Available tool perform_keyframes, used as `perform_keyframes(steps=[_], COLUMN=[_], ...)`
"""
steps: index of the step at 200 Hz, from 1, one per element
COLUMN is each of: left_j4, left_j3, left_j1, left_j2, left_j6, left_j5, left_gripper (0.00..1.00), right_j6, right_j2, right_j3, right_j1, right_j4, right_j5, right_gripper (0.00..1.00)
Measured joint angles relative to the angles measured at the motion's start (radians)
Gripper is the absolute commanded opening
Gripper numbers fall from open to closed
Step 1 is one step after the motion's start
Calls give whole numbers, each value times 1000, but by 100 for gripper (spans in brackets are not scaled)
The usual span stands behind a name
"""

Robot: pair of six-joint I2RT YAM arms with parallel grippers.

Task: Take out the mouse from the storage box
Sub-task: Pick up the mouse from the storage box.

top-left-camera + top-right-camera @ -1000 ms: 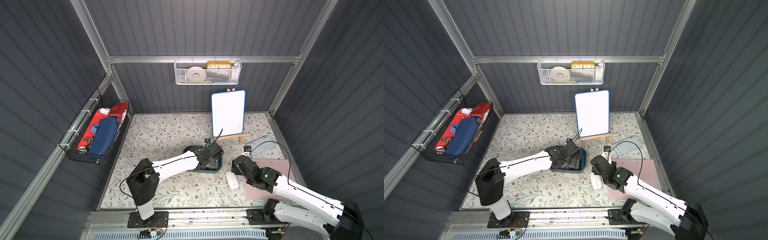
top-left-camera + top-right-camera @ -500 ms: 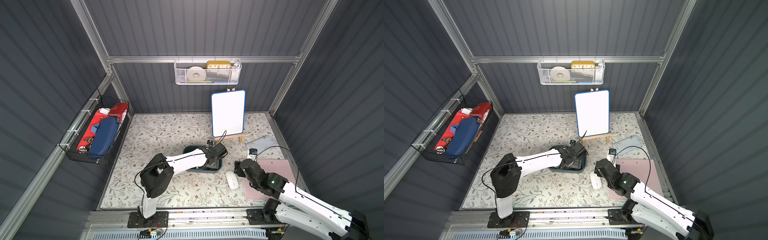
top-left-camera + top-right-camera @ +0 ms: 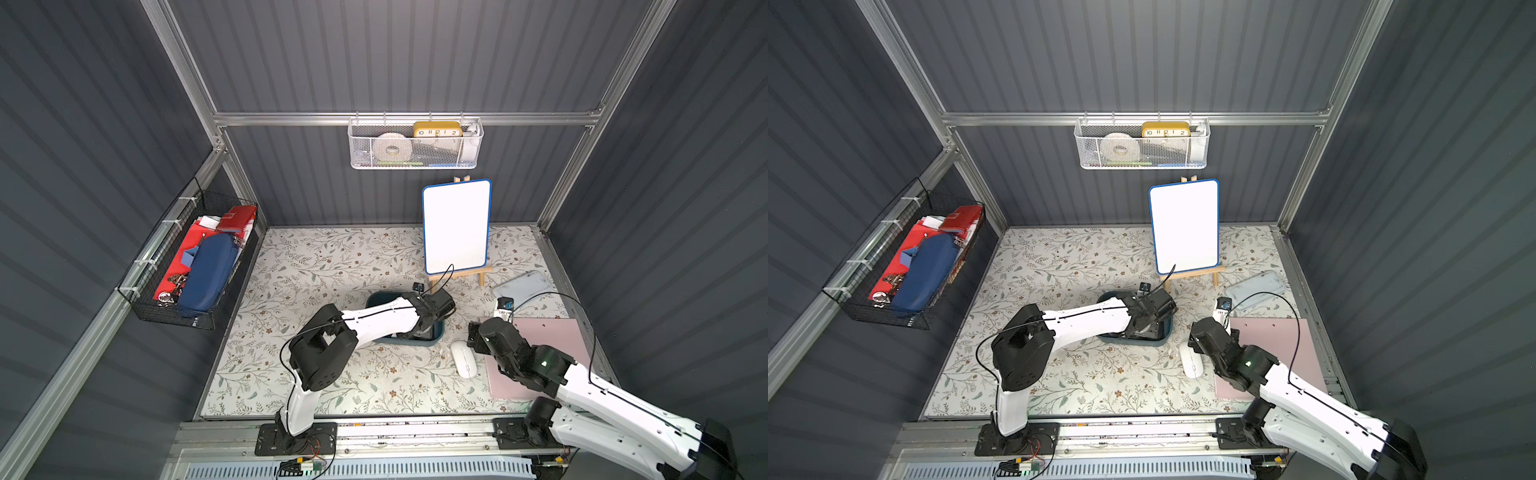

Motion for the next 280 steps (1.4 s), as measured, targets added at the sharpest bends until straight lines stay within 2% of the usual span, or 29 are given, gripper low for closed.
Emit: perform_keyframes(steps=[50,141,176,215,280], left_j4=[4,15,15,12,12], left_j3=[0,-6,-6,-20,-159], left_j1=[-2,-8,16,134,448], left_j2=[5,-97,-140,-229,-421], left_j6=[2,4,19,36,52], left_j5=[-16,-23,-16,0,32], left_gripper=[62,61,60,60,60], right_j6=[4,8,12,12,12], right_j2=[3,3,3,13,72], right_j3=[-6,-6,-6,-6,14], right_j1=[0,0,0,0,0], right_j4=[-1,-1,-1,-2,-2], right_j5=[0,0,-1,-7,-49], right_gripper=[81,81,81,81,81])
